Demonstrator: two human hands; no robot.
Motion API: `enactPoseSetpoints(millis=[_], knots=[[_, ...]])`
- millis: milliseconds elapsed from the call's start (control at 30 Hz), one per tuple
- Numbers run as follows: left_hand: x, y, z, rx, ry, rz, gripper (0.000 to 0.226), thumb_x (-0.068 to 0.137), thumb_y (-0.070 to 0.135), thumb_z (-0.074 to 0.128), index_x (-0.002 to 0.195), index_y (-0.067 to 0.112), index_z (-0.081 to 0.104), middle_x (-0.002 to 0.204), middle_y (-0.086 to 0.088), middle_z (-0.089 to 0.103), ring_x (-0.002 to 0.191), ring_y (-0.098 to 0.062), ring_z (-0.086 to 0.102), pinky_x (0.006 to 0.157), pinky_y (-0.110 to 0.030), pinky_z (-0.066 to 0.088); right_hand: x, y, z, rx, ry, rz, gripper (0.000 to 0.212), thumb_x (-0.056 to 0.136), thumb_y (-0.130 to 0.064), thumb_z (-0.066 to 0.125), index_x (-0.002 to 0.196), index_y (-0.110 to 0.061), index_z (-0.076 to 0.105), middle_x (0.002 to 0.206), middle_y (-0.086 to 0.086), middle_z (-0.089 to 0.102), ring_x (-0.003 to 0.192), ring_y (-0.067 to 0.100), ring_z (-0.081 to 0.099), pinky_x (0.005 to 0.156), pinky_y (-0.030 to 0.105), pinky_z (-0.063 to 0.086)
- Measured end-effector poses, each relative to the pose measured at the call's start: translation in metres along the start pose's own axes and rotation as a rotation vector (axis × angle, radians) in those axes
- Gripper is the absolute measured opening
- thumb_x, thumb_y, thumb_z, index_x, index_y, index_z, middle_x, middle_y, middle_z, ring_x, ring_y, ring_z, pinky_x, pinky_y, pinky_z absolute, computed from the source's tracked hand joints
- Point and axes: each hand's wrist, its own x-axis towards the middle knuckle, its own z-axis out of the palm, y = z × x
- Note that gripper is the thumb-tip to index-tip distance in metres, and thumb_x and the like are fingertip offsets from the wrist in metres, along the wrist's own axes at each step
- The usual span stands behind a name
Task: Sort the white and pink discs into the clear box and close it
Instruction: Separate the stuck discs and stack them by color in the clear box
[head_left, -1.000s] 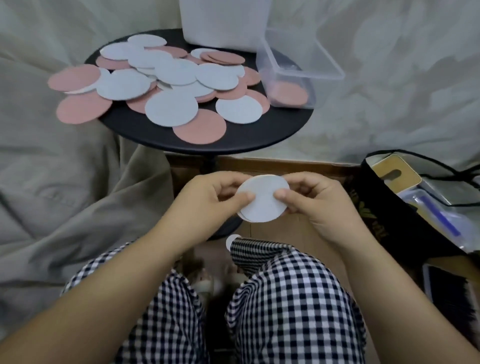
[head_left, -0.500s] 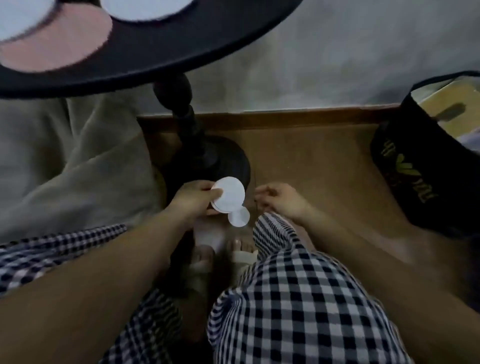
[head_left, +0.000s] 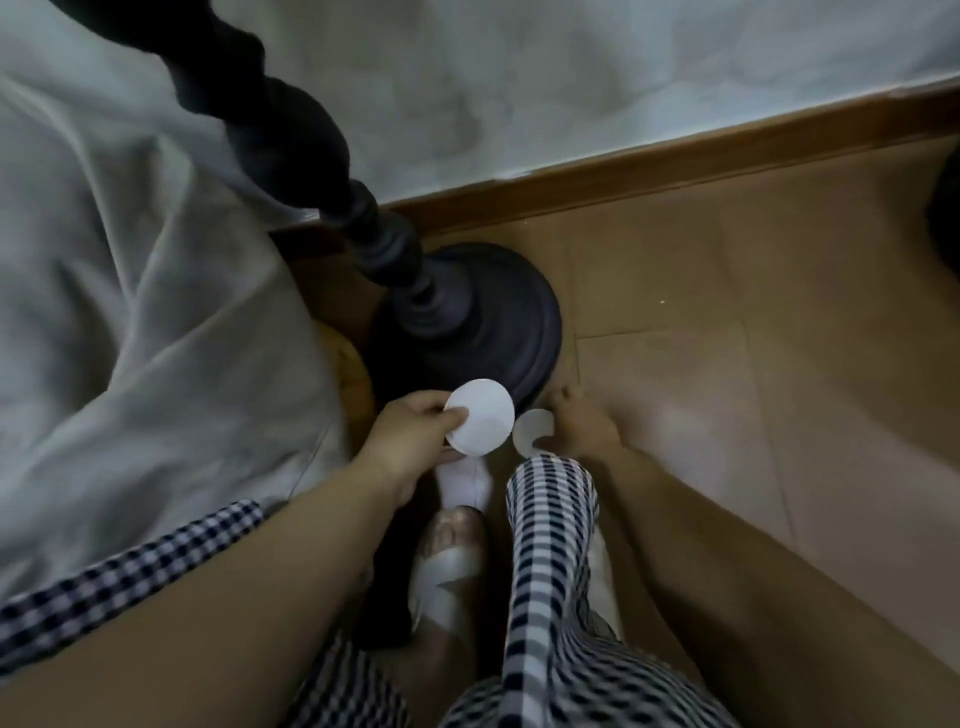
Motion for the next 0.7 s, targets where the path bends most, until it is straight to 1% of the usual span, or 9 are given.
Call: enactPoseSetpoints(millis=[133,233,300,367,433,500,567,633,700], knots=[[0.003,-0.005,0.004,0.021,-0.031,-0.007,0.010,0.090,0.006,0.055,0.097,0.010,0.060,0.105,-0.013,0.061,0.099,-0.028,0.060,0.076,-0.035,0.056,0.001,-0.003,0.005,-0.094,0.061,0.016,0.061,0.081,-0.027,0.067,0.133,-0.011,0.037,0.133,0.011,0.040,0.119,0.030,0.041,0.086,0.038,0.044],[0.007,-0.006,0.005,0.014,-0.029,-0.006,0.012,0.090,0.007,0.055,0.102,0.009,0.060,0.110,-0.014,0.061,0.103,-0.030,0.059,0.077,-0.037,0.056,0.004,-0.002,0.003,-0.073,0.109,0.031,0.045,0.086,-0.020,0.061,0.126,-0.009,0.043,0.123,0.012,0.053,0.109,0.029,0.052,0.079,0.034,0.044],[0.009,-0.007,0.005,0.013,-0.029,0.000,0.013,0.090,0.007,0.055,0.102,0.010,0.059,0.110,-0.014,0.061,0.103,-0.030,0.059,0.074,-0.034,0.056,0.006,-0.004,0.000,0.133,0.099,0.064,0.029,0.088,-0.013,0.056,0.116,-0.008,0.052,0.111,0.012,0.061,0.100,0.028,0.058,0.073,0.032,0.043],[0.011,-0.008,0.003,0.008,-0.011,0.009,0.016,0.090,0.008,0.056,0.106,0.009,0.059,0.113,-0.015,0.061,0.104,-0.031,0.058,0.074,-0.034,0.055,0.005,-0.004,-0.004,0.425,0.087,0.043,0.011,0.085,-0.008,0.060,0.096,-0.011,0.059,0.095,0.010,0.063,0.093,0.027,0.059,0.073,0.031,0.044],[0.013,-0.008,0.000,0.003,0.038,0.022,0.021,0.090,0.009,0.056,0.111,0.007,0.059,0.116,-0.015,0.060,0.105,-0.031,0.058,0.074,-0.035,0.054,-0.003,-0.006,-0.014,0.760,0.058,0.046,0.017,0.081,-0.003,0.065,0.078,-0.017,0.055,0.084,0.009,0.060,0.089,0.029,0.058,0.080,0.042,0.049],[0.013,-0.006,-0.005,-0.027,0.107,0.030,0.022,0.091,0.008,0.056,0.112,0.004,0.058,0.114,-0.014,0.058,0.104,-0.030,0.057,0.070,-0.033,0.053,-0.017,-0.009,-0.031,0.986,0.056,0.066,0.022,0.078,-0.001,0.068,0.074,-0.018,0.055,0.091,0.020,0.062,0.089,0.033,0.058,0.083,0.051,0.050],[0.010,0.001,-0.008,-0.075,0.156,0.032,0.021,0.091,0.006,0.056,0.111,0.002,0.058,0.113,-0.014,0.057,0.100,-0.029,0.056,0.066,-0.033,0.052,-0.032,-0.012,-0.055,1.062,0.045,0.014,0.019,0.078,-0.001,0.069,0.077,-0.015,0.056,0.091,0.022,0.061,0.085,0.030,0.061,0.075,0.043,0.054],[0.003,0.009,-0.008,-0.104,0.155,0.048,0.022,0.091,0.006,0.055,0.112,0.001,0.057,0.112,-0.014,0.057,0.097,-0.027,0.055,0.066,-0.033,0.051,-0.047,-0.018,-0.080,1.108,0.020,-0.073,0.018,0.080,-0.001,0.068,0.081,-0.014,0.056,0.081,0.010,0.059,0.073,0.018,0.062,0.059,0.025,0.054],[-0.009,0.021,-0.006,-0.142,0.104,0.066,0.024,0.092,0.006,0.054,0.115,0.002,0.056,0.109,-0.013,0.057,0.096,-0.026,0.057,0.068,-0.032,0.051,-0.063,-0.027,-0.104,1.150,0.004,-0.117,0.017,0.081,-0.001,0.066,0.082,-0.015,0.056,0.079,0.006,0.060,0.067,0.011,0.062,0.051,0.018,0.051]])
